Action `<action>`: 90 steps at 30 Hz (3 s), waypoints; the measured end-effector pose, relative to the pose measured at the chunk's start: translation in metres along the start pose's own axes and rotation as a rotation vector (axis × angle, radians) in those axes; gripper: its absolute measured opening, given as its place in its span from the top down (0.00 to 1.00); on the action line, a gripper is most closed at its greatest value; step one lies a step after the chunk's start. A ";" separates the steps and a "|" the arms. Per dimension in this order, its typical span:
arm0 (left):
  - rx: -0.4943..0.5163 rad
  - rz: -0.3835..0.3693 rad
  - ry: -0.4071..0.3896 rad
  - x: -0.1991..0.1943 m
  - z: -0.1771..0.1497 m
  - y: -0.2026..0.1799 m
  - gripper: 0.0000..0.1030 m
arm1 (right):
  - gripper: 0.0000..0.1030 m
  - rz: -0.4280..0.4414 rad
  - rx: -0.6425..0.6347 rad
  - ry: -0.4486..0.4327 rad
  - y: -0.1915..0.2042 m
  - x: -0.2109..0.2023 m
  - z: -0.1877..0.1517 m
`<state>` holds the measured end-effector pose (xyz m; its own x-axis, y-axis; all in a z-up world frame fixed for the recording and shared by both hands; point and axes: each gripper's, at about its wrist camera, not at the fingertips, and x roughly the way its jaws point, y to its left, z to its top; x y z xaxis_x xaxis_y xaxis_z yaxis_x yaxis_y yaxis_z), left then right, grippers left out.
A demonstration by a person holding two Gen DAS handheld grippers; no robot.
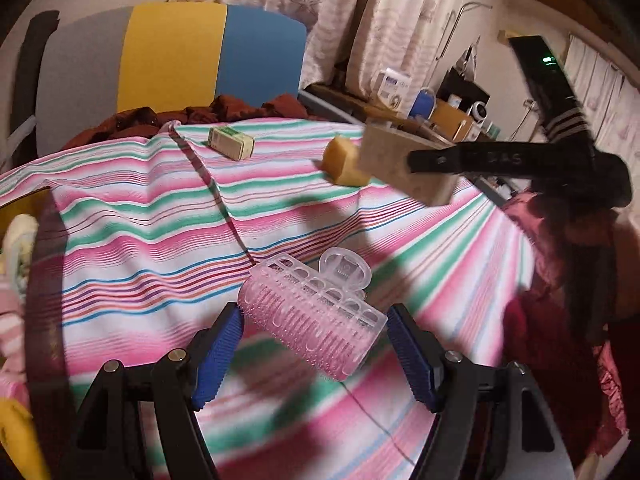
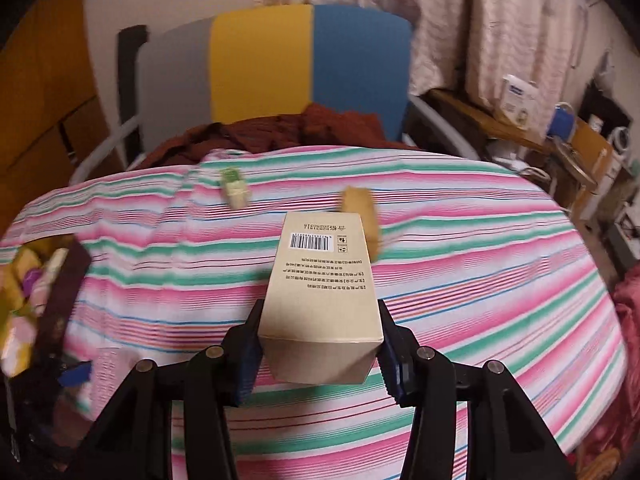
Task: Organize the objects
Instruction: 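Carry the cream box and pink hair roller to the gold tray and release both, then move both tools back toward the yellow sponge and green tea box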
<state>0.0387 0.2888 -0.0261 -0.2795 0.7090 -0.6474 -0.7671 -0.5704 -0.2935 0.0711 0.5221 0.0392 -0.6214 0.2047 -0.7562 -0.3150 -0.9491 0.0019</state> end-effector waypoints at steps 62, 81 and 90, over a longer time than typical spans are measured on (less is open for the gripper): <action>-0.524 0.550 -0.188 -0.220 -0.082 0.244 0.22 | 0.32 0.546 -0.154 0.164 0.370 0.029 -0.018; -0.452 0.441 -0.203 -0.201 -0.059 0.188 0.22 | 0.32 0.429 -0.194 0.081 0.298 0.000 -0.013; -0.369 0.382 -0.153 -0.171 -0.038 0.152 0.22 | 0.32 0.267 -0.146 0.078 0.223 0.015 -0.001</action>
<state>-0.0084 0.0648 0.0137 -0.6003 0.4593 -0.6547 -0.3485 -0.8871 -0.3027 -0.0083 0.3135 0.0275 -0.6099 -0.0699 -0.7894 -0.0385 -0.9923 0.1176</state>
